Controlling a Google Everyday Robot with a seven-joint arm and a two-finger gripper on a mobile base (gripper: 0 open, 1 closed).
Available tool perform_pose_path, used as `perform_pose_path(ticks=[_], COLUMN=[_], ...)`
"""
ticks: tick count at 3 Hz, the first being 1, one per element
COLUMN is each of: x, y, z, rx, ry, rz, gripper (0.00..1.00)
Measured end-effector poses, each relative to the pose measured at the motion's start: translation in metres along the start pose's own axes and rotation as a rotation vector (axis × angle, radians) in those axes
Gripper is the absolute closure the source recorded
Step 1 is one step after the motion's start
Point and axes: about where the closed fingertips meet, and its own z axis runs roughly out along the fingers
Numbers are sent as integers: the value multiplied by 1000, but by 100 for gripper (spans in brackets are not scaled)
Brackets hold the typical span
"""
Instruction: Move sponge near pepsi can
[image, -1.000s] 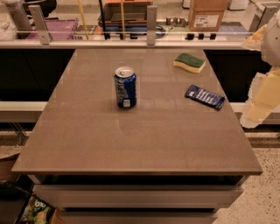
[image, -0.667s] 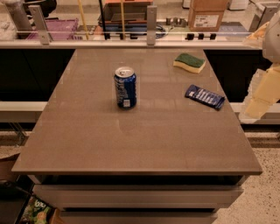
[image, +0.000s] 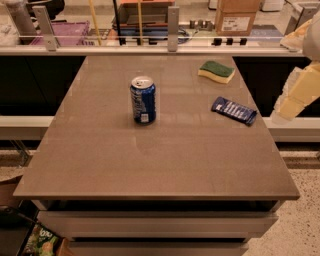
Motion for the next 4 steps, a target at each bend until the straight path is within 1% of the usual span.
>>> perform_pose_path(ticks=[1,2,3,4], x=[7,16,28,35], y=[-19,-32,-49,-65], z=[9,16,26,32], rx=[3,18,44,76], ry=[-30,-60,-106,-154], rz=[42,89,151,188], gripper=[0,0,0,0])
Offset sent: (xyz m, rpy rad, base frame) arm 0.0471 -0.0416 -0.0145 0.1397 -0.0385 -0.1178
